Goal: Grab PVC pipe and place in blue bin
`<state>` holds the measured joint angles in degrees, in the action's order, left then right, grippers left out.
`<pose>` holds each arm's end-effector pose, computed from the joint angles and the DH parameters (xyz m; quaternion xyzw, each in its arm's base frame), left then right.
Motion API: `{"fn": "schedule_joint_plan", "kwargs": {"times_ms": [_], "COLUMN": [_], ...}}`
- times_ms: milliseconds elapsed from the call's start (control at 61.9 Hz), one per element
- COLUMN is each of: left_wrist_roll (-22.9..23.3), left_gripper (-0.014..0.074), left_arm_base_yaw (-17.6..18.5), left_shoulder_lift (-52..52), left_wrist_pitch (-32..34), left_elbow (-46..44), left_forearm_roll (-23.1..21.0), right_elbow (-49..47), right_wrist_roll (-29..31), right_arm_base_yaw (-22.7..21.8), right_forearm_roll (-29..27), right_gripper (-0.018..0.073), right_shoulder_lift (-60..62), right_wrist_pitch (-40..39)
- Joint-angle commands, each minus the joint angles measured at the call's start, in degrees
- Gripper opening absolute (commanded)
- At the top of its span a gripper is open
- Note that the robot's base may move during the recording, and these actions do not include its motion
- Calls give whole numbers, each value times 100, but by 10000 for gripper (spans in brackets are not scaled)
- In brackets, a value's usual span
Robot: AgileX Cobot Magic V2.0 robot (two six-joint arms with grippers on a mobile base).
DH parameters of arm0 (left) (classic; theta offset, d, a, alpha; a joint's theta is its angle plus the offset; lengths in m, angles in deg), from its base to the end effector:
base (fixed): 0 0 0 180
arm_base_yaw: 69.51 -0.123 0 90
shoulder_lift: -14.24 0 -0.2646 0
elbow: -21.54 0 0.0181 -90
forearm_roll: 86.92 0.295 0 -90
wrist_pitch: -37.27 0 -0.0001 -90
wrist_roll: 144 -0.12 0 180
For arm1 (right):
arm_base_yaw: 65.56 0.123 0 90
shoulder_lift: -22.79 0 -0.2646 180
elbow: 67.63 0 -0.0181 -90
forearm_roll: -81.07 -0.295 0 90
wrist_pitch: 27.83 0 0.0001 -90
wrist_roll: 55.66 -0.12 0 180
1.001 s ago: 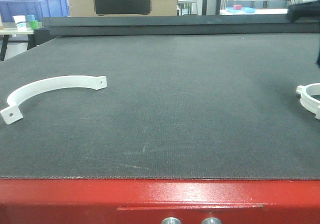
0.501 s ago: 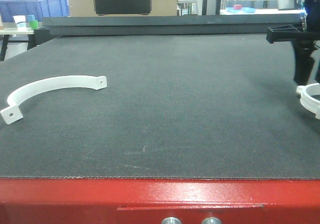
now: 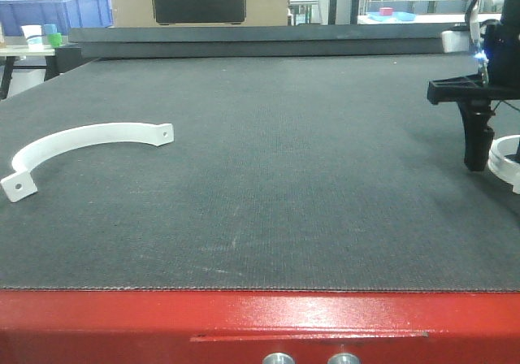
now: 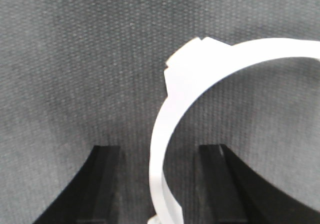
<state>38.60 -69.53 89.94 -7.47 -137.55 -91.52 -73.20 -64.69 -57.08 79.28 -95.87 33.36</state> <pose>0.3047 -0.0067 0.2699 -0.0391 0.9422 -0.0435 0.3298 0.4122 0.0648 0.1368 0.0116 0.9986 0.0215 0.0472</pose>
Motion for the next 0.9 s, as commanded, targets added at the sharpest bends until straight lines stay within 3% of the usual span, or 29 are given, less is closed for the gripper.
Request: {"fn": "schedule_joint_plan", "kwargs": {"times_ms": [0,420,549,888], "left_wrist_roll": [-9,-9,2,75], "left_gripper": [-111,-111,-111,-111], "left_arm_base_yaw": [-18,-18,-18,-18], "left_shoulder_lift": [-10,-10,-10,322], "left_wrist_pitch": [50,74,-106,-1752], "left_elbow": [10,12,-63,-1378], "left_forearm_roll": [-53,-53,-174,-243], "right_elbow": [-42,-42,-91,-368], "right_wrist_roll": [-12,-12,-12,102], "right_arm_base_yaw": [-24,-24,-24,86], "right_forearm_roll": [-7,-7,-7,-7], "right_gripper": [232,-170,-169,-169], "right_shoulder_lift": [1,-136,2,1108], "right_wrist_pitch": [-76,-166,30,290]}}
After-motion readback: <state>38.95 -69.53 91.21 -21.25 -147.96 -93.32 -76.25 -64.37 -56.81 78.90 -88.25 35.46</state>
